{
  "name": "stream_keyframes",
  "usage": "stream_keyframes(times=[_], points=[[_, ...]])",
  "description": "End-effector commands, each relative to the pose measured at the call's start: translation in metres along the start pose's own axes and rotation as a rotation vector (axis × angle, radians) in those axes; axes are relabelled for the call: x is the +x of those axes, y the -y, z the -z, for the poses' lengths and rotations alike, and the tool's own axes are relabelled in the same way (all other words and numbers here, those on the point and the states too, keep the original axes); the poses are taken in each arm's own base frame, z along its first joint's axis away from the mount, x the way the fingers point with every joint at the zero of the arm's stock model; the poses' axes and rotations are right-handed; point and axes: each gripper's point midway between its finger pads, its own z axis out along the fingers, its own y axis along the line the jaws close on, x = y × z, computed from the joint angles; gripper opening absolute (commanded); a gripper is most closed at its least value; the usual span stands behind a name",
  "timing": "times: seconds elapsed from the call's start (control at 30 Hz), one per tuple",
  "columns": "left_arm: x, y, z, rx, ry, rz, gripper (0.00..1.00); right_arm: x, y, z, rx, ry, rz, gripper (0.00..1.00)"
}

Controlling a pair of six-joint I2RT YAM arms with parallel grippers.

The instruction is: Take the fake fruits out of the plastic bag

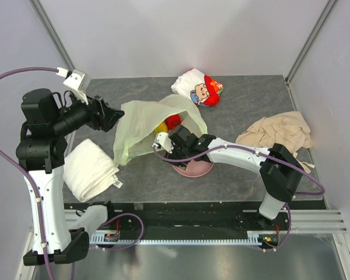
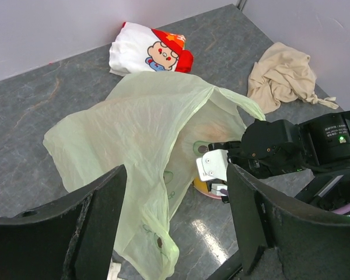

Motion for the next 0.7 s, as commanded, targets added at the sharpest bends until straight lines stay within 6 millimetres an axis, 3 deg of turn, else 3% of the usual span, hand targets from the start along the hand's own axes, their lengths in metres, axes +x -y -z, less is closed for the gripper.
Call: stream_keyframes(times=[0.0, 0.1, 0.17, 0.4, 0.43, 0.67], points=[[0.011, 0.003, 0.0, 0.025, -0.023, 0.001, 0.79, -0.014, 0.01, 0.011, 0.031, 0.036, -0.012, 0.75], [0.033, 0.005, 0.005, 0.038, -0.063, -0.067, 0.82, -0.019, 0.008, 0.018, 0.012, 0.041, -0.013, 0.82], [0.043, 0.003, 0.008, 0.028, -0.086, -0.114, 0.83, -0.021, 0.008, 0.02, 0.01, 0.05, -0.012, 0.92], [0.075, 0.006, 0.018, 0.047, -0.185, -0.144, 0.85, -0.022, 0.008, 0.017, 0.007, 0.043, -0.013, 0.93], [0.079, 0.008, 0.02, 0.05, -0.197, -0.15, 0.86, -0.024, 0.009, 0.019, 0.009, 0.047, -0.012, 0.98], [0.127, 0.018, 0.048, 0.059, -0.331, -0.22, 0.86, -0.052, 0.01, 0.056, -0.025, 0.119, -0.017, 0.98]])
